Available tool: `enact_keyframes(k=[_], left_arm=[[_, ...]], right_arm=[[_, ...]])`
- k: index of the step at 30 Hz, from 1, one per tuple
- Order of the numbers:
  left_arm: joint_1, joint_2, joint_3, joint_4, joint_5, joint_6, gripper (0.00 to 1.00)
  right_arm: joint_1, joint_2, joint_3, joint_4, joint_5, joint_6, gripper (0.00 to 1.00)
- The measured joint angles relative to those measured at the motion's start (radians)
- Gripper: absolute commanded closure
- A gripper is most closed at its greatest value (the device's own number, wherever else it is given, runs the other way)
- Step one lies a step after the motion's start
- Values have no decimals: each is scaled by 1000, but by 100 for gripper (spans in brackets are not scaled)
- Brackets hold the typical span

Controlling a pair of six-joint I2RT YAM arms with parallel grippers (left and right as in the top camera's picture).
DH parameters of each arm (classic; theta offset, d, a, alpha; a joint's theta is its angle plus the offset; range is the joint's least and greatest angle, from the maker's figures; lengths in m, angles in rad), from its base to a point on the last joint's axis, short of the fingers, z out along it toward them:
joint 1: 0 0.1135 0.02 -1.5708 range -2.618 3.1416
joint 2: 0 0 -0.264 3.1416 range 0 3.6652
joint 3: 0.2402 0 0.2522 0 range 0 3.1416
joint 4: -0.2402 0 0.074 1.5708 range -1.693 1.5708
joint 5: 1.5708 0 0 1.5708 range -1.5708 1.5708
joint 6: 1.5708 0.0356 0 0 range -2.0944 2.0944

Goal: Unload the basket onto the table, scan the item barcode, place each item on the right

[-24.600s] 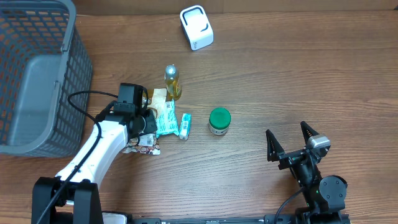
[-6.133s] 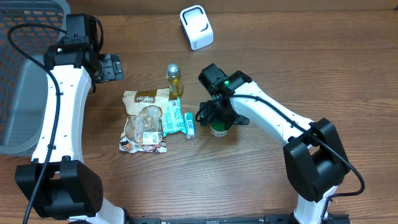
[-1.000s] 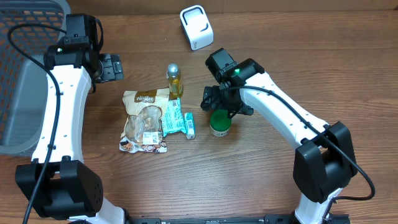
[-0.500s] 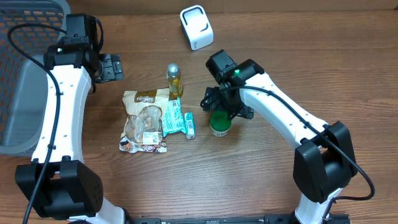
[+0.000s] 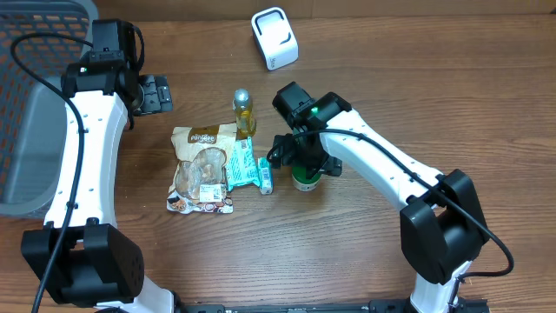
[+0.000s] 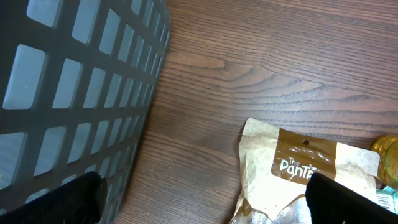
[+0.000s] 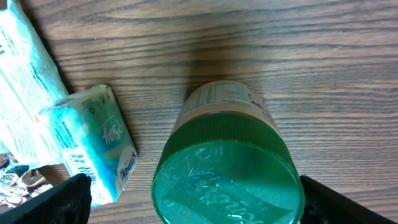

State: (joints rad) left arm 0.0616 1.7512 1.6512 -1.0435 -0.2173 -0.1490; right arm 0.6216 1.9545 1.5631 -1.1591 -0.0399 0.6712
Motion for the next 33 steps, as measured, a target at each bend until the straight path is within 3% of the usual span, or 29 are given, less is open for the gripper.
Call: enact_keyframes(k=[33], left_arm=[[0, 0, 0, 0, 0, 0, 1]], right_arm=[[-5, 75, -5, -45, -5, 6, 0]])
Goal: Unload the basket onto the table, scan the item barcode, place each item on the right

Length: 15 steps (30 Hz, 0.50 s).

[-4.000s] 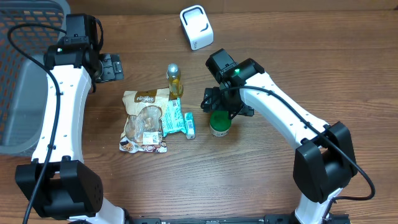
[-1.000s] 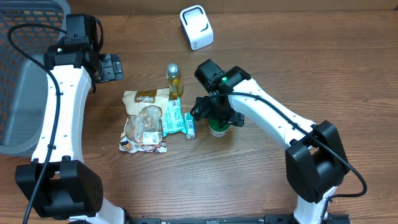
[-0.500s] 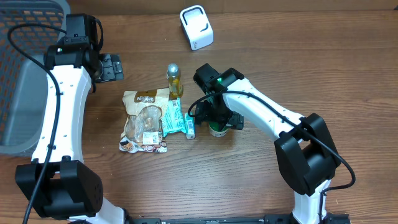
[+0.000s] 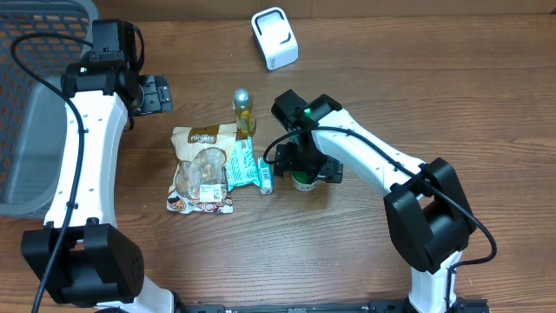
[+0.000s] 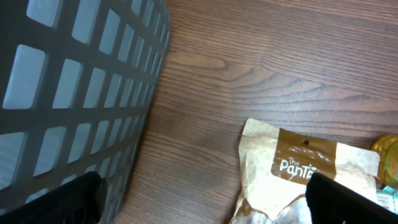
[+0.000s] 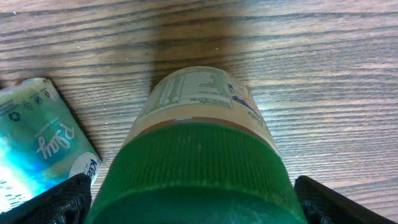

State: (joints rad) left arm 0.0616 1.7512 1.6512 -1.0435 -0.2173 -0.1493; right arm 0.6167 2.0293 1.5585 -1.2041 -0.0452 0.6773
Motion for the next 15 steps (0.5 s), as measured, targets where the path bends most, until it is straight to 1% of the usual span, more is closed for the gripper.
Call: enact_keyframes(k=[1, 6, 8, 15], left_arm=[[0, 0, 0, 0, 0, 0, 0], [0, 0, 0, 0, 0, 0, 0], [0, 0, 0, 0, 0, 0, 0], [0, 0, 0, 0, 0, 0, 0]], right_arm=[[-1, 0, -4, 1, 0, 0, 1], [-5, 0, -15, 16, 5, -5, 23], [-10, 0, -15, 18, 5, 4, 27], [-53, 0, -15, 26, 7, 3, 28]])
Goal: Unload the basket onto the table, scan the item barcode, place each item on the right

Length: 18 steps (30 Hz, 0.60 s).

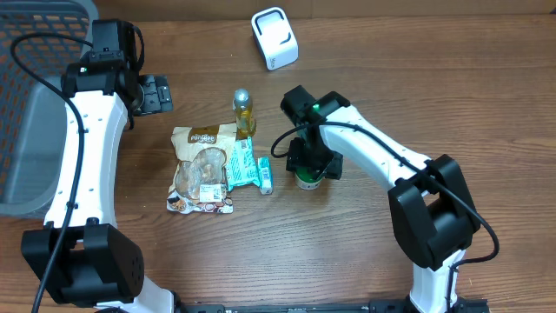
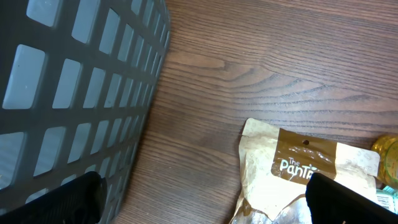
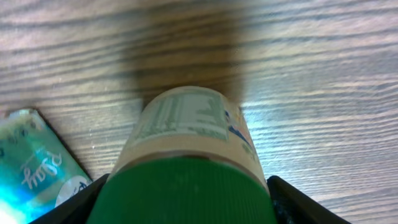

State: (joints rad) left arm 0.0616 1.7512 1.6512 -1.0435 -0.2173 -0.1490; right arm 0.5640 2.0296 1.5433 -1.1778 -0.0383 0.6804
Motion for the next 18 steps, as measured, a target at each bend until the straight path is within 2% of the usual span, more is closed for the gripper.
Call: enact_keyframes(k=[5, 8, 13, 16, 18], left_arm=[[0, 0, 0, 0, 0, 0, 0], [0, 0, 0, 0, 0, 0, 0], [0, 0, 0, 0, 0, 0, 0], [0, 0, 0, 0, 0, 0, 0], [0, 0, 0, 0, 0, 0, 0]], right_arm=[[-33, 0, 0, 13, -3, 0, 27], [-37, 0, 0, 12, -2, 2, 17], [-37, 0, 0, 8, -5, 11, 13], [-34, 0, -6, 13, -6, 40, 0], [-32, 0, -17, 18, -6, 64, 0]])
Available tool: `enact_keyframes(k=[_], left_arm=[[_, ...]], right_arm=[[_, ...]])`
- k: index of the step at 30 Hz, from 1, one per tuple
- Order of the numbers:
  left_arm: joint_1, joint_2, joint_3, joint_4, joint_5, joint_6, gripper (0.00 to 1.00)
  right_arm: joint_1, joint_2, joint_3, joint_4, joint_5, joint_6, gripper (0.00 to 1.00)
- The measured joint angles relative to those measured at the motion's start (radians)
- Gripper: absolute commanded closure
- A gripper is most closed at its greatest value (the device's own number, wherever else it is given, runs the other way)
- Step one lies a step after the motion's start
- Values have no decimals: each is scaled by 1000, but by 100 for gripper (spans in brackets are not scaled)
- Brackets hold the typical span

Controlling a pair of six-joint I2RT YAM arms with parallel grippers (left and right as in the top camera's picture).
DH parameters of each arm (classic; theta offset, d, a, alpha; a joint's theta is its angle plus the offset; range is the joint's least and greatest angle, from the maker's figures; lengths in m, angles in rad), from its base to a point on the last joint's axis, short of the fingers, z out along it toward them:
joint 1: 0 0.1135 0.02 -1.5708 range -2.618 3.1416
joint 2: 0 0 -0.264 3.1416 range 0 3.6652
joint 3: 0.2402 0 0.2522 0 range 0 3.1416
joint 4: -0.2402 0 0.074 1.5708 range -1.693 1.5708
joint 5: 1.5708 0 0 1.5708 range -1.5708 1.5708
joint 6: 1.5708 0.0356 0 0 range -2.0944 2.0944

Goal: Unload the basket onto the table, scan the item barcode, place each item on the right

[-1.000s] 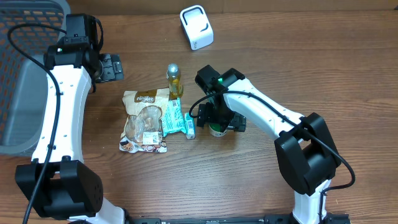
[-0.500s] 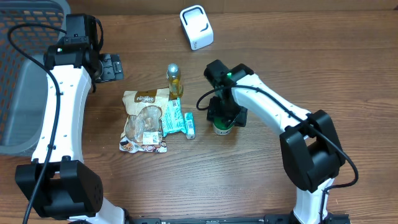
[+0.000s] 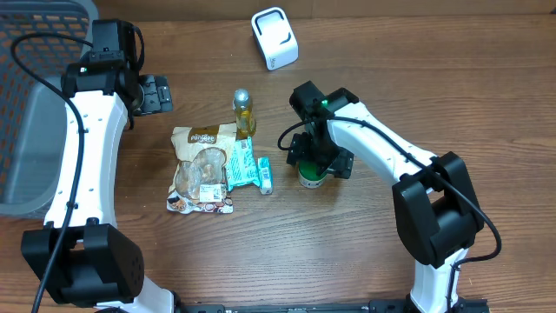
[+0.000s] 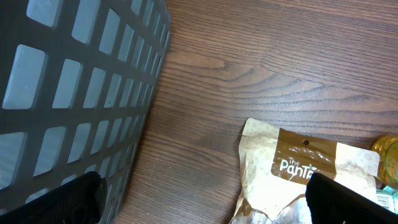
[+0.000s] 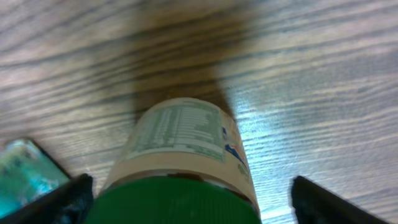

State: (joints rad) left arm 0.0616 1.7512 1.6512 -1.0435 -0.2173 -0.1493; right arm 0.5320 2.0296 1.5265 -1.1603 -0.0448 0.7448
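A jar with a green lid and tan printed label stands upright on the wooden table. My right gripper is down over it, open, with one finger against the left of the lid and the other clear of it on the right. No barcode shows on the label side in view. The white scanner stands at the far edge. My left gripper hangs open and empty at the far left; its wrist view shows only table, basket and snack bag.
Left of the jar lie a teal tissue pack and a brown snack bag. A small oil bottle stands behind them. A grey mesh basket fills the left edge.
My right gripper's fingers, then close against both sides of the green lid, now stand wider apart. The wrist and the jar sit slightly further right. The left arm has not moved.
My right gripper hung open above the jar, looking down on the lid. It then was lower, with fingers on either side of the lid, then tight against it. Now the fingers are spread again and the jar has shifted a little right.
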Motion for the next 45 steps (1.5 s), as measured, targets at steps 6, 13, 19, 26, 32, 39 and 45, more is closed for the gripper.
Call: enact_keyframes(k=[6, 13, 19, 26, 32, 39, 45], left_arm=[[0, 0, 0, 0, 0, 0, 0], [0, 0, 0, 0, 0, 0, 0], [0, 0, 0, 0, 0, 0, 0], [0, 0, 0, 0, 0, 0, 0], [0, 0, 0, 0, 0, 0, 1], [0, 0, 0, 0, 0, 0, 0], [0, 0, 0, 0, 0, 0, 0]], right_arm=[[1, 1, -24, 46, 0, 32, 13], [4, 1, -24, 58, 0, 46, 36], [5, 0, -24, 64, 2, 21, 35], [6, 1, -24, 65, 0, -139, 29], [6, 2, -27, 116, 0, -212, 15], [6, 2, -27, 84, 0, -167, 7], [12, 2, -27, 79, 0, -109, 7]])
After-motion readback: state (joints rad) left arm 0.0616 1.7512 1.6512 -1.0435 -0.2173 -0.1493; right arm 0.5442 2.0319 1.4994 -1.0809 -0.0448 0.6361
